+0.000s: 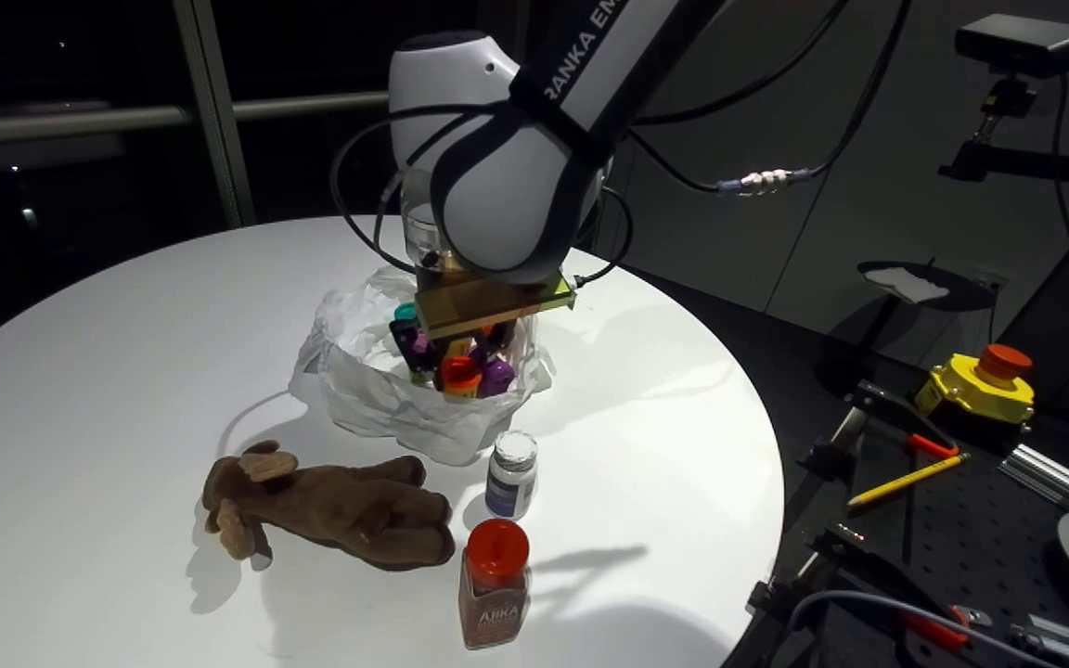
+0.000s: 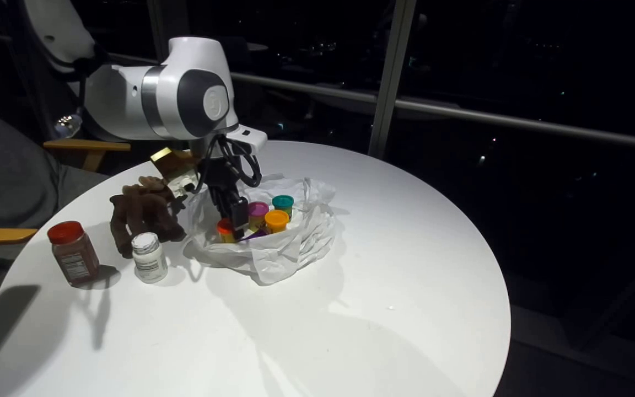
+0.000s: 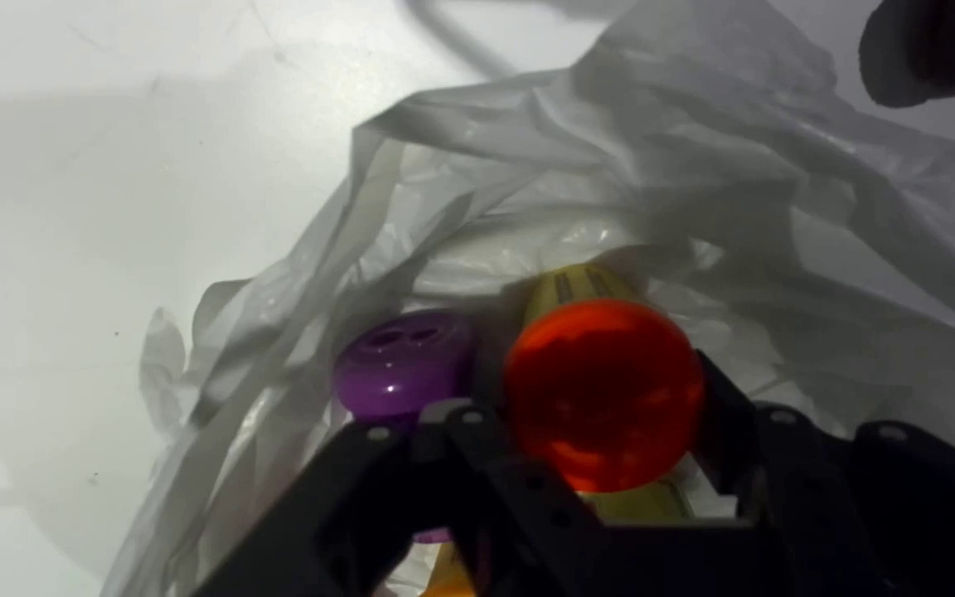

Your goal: Take everything out of the plastic bag

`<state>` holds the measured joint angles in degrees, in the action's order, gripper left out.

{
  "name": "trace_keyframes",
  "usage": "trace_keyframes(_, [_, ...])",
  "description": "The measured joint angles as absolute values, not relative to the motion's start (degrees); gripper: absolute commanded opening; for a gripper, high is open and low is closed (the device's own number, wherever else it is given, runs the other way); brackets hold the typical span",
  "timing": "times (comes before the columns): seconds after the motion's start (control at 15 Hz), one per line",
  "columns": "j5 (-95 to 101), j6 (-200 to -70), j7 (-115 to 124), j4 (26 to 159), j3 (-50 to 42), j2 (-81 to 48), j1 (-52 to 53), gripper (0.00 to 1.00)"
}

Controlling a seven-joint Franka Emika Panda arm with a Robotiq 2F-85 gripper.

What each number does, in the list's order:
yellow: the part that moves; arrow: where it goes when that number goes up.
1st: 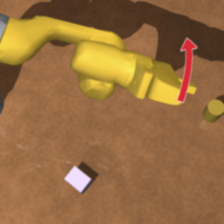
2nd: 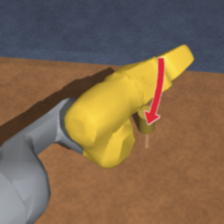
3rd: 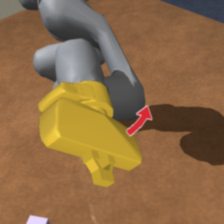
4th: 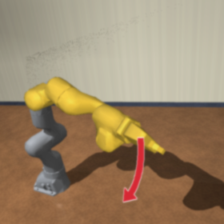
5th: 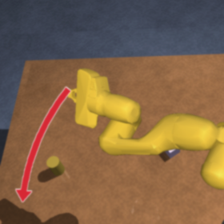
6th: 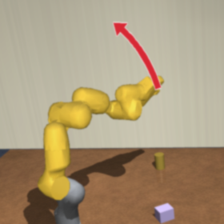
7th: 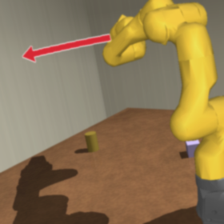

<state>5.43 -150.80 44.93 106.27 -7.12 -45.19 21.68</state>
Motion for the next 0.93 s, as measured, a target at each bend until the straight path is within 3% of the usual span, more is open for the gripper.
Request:
trace_keyframes(0.4, [5.81, -150.08, 48.11, 109.08, -8.41, -40.7, 24.27, 0.28])
trace_keyframes(0.93, [14.71, -150.97, 58.28, 131.19, -10.17, -21.7, 28.01, 0.28])
